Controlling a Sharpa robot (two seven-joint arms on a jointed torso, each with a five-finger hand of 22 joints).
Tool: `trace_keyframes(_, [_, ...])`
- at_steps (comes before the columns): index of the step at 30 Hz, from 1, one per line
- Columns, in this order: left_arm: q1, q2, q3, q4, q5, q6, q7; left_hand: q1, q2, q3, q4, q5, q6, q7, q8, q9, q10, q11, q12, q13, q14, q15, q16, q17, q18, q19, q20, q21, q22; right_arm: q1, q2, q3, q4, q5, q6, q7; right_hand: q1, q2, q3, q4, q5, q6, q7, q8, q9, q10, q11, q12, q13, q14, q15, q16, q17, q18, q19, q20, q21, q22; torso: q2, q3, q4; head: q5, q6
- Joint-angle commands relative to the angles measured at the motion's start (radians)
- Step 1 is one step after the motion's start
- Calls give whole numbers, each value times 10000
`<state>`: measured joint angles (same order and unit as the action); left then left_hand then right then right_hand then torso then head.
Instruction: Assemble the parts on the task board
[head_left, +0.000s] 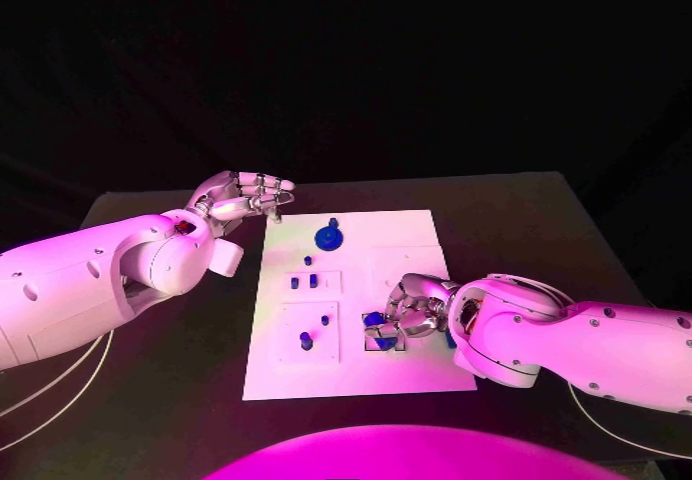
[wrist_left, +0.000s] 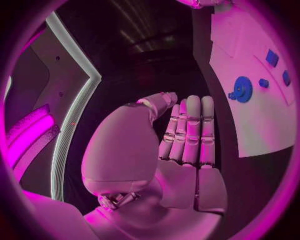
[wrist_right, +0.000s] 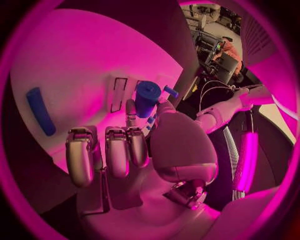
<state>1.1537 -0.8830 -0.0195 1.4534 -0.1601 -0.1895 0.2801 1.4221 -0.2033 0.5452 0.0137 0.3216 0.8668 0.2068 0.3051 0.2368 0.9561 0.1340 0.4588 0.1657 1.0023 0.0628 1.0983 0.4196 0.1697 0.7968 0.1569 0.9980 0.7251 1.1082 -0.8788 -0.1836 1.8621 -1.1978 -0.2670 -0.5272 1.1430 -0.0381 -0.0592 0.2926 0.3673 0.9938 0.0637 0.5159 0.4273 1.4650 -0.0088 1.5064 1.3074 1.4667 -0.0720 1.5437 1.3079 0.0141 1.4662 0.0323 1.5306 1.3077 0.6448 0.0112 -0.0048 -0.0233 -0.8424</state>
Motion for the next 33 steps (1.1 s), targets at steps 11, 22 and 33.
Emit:
trace_keyframes(11, [8,-32,7,50,3,165,11,-62,41,-26,-17,32,-51,-1,-23,-12,-55,23,44,-9,-59,-15,-32,-16,134,-68,8,28,11,-67,175,2,-131,-1600,-31,-134,-1063,338,-685,19,-1903,170,-109,213,155,697,-105,30,2114,898,-98,35,1872,-57,946,-66,-28,2520,-4,9,-4,12,37])
trace_keyframes(22, [8,-42,7,55,3,165,-3,-80,52,-22,-6,34,-53,1,-23,-15,-64,25,52,-11,-61,-12,-29,-17,134,-74,12,23,9,-113,282,2,-206,-1768,187,-137,-1983,-283,-1053,52,-3151,34,-79,291,261,628,-79,-109,2039,888,-77,15,1830,-38,920,-48,-126,2494,-8,19,-12,9,52])
trace_keyframes(33, [8,-55,7,54,3,160,-11,-80,52,-22,-6,34,-53,1,-23,-15,-64,25,52,-11,-61,-12,-29,-17,134,-74,12,23,9,-135,-11,2,85,-1747,134,102,-1026,-110,-693,-8,-2718,23,-92,346,314,675,-91,-51,2107,898,-83,27,1875,-54,941,-50,-41,2516,-12,25,-9,15,62])
